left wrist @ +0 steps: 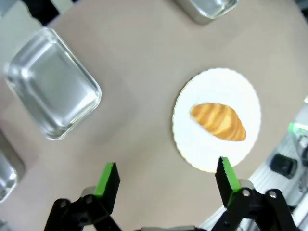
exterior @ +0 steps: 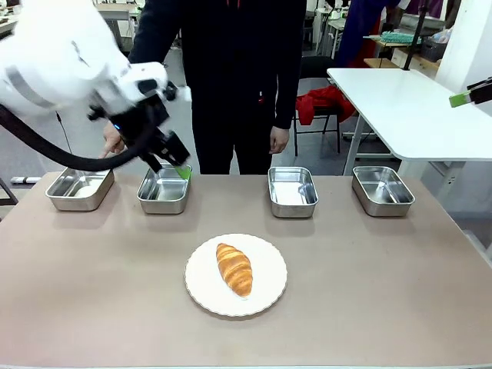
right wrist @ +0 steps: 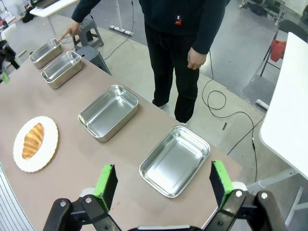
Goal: Place the bread in the container.
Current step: Place the Butter Roll into the Airtight Container indicated by the human.
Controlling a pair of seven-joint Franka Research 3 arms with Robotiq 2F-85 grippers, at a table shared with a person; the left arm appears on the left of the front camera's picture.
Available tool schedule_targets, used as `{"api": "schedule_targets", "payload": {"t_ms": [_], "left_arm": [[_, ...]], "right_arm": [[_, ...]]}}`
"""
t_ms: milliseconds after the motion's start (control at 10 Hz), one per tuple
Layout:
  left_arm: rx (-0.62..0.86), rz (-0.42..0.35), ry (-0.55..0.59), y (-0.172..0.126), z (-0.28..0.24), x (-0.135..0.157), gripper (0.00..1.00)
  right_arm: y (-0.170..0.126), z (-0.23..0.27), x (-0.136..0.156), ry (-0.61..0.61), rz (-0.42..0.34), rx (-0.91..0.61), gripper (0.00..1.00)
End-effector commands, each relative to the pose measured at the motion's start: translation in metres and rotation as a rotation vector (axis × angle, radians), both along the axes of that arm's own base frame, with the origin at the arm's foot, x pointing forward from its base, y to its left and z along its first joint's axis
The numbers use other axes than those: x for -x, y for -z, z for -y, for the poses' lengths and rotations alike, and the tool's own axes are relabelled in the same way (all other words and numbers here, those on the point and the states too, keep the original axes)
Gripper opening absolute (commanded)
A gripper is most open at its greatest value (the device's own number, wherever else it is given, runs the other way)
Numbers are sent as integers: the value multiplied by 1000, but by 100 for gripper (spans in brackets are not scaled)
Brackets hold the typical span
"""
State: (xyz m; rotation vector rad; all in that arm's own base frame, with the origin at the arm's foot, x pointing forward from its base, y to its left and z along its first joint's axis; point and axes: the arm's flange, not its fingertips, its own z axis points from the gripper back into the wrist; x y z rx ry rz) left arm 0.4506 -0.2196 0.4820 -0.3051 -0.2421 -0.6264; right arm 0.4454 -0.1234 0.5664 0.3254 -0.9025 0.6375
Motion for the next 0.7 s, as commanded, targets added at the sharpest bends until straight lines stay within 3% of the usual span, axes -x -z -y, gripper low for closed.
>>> {"api": "schedule_targets", "payload": {"t_ms": [0, 100, 300, 400, 600], "left_arm": [[-47, -11, -120, 23, 16, 12, 100], [-60, 22, -173, 31, 26, 21, 100], [-55, 54, -150, 22, 26, 43, 100], [-32, 4, -139, 34, 34, 21, 100], [-32, 4, -139, 34, 34, 21, 100]], "right_arm": [[-1, 0, -1, -3, 12, -14, 100], [-1, 0, -1, -3, 12, -14, 100], [-1, 0, -1, -3, 12, -14, 100], [-1, 0, -1, -3, 12, -14, 100], [-1, 0, -1, -3, 12, -14, 100]]}}
